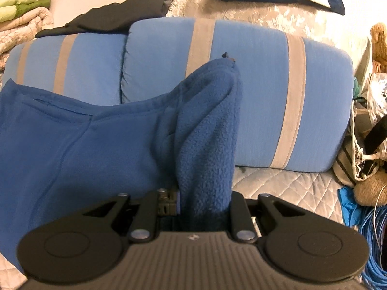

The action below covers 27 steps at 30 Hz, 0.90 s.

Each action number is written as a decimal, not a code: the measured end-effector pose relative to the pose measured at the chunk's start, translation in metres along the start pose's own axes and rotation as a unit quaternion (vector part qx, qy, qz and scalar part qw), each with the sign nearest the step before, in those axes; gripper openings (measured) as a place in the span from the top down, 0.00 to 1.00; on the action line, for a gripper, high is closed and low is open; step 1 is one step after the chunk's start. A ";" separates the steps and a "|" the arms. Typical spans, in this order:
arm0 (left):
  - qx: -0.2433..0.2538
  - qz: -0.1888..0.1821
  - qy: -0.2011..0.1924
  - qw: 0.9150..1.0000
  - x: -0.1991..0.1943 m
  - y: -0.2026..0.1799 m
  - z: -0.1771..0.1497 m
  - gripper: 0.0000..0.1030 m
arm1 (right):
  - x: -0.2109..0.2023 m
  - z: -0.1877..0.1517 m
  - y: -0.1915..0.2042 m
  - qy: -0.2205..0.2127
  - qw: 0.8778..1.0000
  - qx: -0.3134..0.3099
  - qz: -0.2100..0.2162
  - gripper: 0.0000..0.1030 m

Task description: Fold clothes

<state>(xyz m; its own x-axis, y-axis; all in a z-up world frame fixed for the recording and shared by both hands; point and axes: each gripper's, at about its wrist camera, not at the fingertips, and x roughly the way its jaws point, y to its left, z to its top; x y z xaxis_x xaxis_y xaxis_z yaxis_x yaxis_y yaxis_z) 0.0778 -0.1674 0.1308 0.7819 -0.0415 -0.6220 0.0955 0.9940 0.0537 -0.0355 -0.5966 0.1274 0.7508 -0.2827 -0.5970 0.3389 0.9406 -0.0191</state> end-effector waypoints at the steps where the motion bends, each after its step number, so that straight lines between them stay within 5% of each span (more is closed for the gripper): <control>1: -0.001 0.002 0.000 1.000 -0.002 0.001 0.000 0.80 | 0.000 0.000 0.002 -0.002 1.000 -0.001 -0.001 0.81; 27: -0.040 0.043 -0.020 0.998 -0.020 0.086 0.009 0.80 | -0.003 0.022 0.090 -0.037 0.998 -0.048 0.027 0.82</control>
<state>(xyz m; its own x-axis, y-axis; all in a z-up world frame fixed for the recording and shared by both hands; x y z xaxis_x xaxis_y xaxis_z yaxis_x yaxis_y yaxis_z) 0.0758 -0.0824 0.1545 0.8088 0.0428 -0.5865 -0.0222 0.9989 0.0422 0.0054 -0.5157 0.1449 0.8078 -0.2410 -0.5379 0.2440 0.9674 -0.0671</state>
